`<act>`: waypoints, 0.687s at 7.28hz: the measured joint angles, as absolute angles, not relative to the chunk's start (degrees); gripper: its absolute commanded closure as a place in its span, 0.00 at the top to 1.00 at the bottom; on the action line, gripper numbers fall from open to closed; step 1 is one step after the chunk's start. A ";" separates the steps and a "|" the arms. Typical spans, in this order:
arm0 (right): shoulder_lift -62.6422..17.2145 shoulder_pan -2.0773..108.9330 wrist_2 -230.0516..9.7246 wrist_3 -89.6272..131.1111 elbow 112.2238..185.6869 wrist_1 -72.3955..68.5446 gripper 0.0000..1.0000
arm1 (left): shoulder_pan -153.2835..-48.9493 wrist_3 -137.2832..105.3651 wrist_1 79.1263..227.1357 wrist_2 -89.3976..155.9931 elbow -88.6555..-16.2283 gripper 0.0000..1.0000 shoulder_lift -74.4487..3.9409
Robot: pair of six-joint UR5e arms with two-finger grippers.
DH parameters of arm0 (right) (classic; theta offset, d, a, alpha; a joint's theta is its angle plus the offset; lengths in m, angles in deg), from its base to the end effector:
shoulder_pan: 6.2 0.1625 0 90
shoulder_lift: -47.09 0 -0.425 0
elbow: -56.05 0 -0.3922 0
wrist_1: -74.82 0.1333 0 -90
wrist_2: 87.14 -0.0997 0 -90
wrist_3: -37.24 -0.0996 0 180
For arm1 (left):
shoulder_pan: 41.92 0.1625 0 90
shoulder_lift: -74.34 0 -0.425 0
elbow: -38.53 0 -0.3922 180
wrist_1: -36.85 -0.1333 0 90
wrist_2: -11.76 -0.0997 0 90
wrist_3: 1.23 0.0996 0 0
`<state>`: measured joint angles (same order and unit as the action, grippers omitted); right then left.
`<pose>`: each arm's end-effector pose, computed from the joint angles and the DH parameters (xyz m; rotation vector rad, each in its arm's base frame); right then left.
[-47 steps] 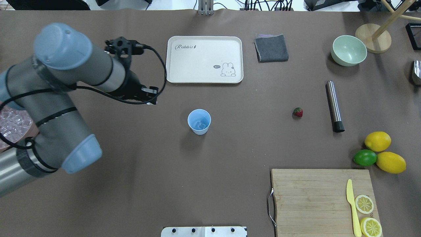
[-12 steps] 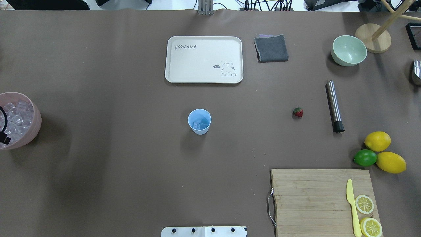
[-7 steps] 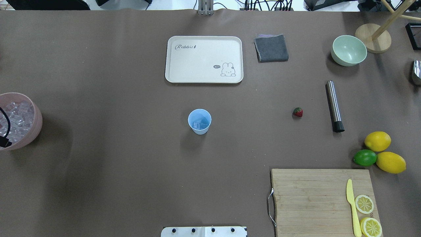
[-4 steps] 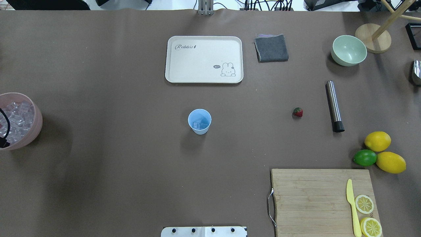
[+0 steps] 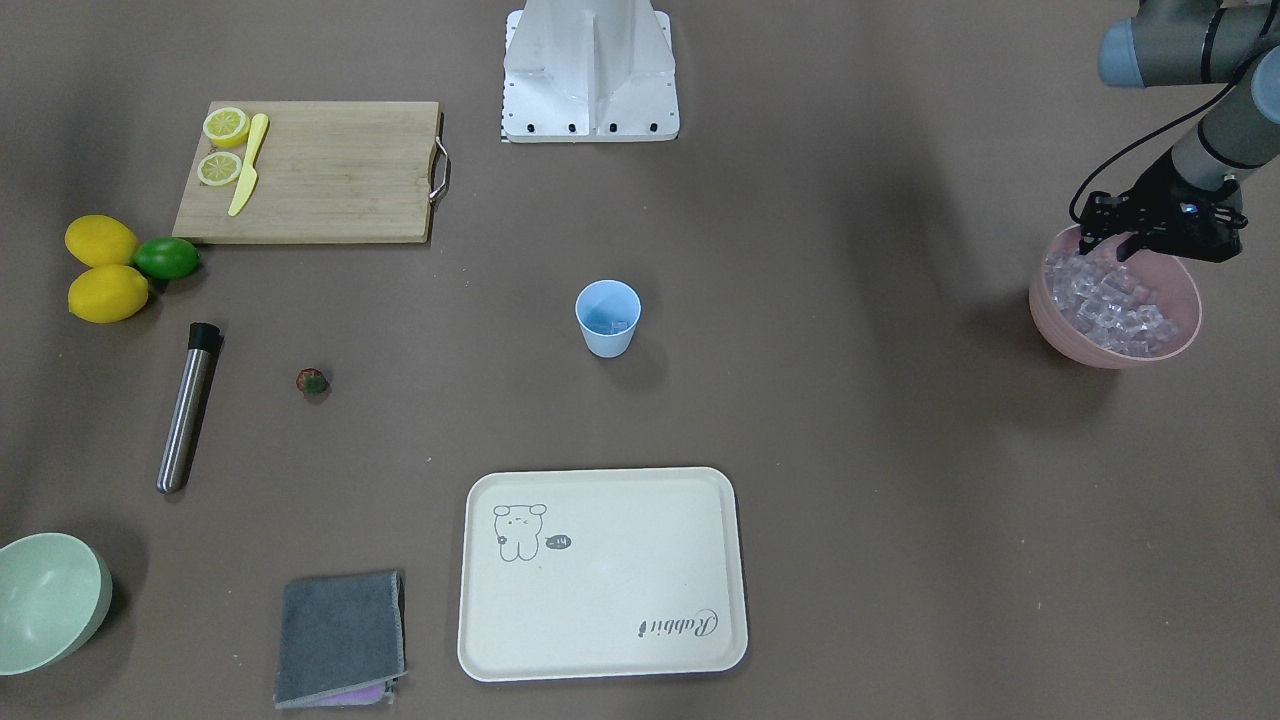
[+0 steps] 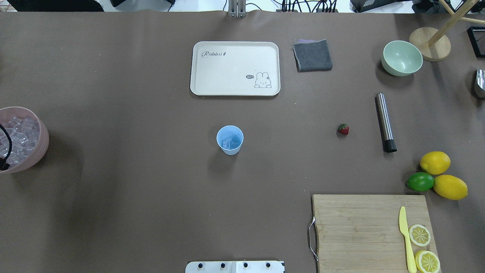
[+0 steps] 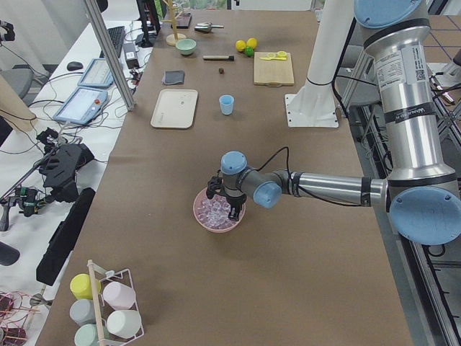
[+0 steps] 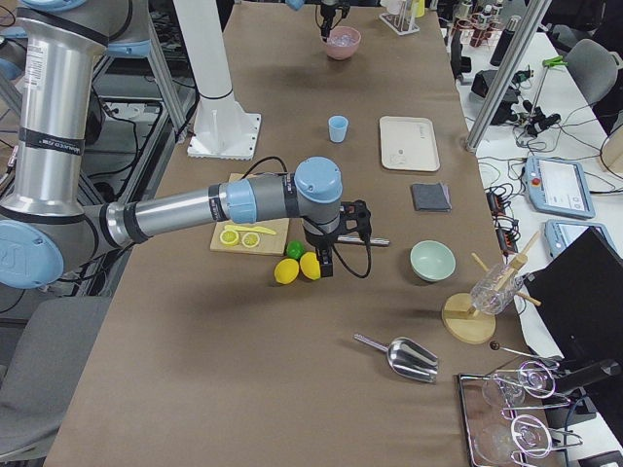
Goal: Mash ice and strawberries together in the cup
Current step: 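Lower the left gripper into the ice and grasp a third cube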
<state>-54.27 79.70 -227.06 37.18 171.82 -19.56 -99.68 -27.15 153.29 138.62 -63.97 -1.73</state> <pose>0.0280 -0.4085 0.5274 0.1323 -0.8749 -0.1421 0.1585 -0.3892 0.6149 0.0606 0.7593 0.2453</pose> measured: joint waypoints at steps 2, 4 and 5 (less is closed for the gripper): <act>-54.31 79.75 -227.06 37.22 171.86 -19.61 1.00 | -99.91 -26.92 153.17 138.84 -64.20 0.00 -1.69; -54.36 79.75 -227.06 37.22 171.81 -19.58 1.00 | -101.07 -25.12 152.61 139.61 -64.67 0.00 -1.86; -54.39 79.75 -227.08 37.23 171.76 -19.58 1.00 | -102.36 -24.09 151.89 141.25 -64.88 0.00 -2.10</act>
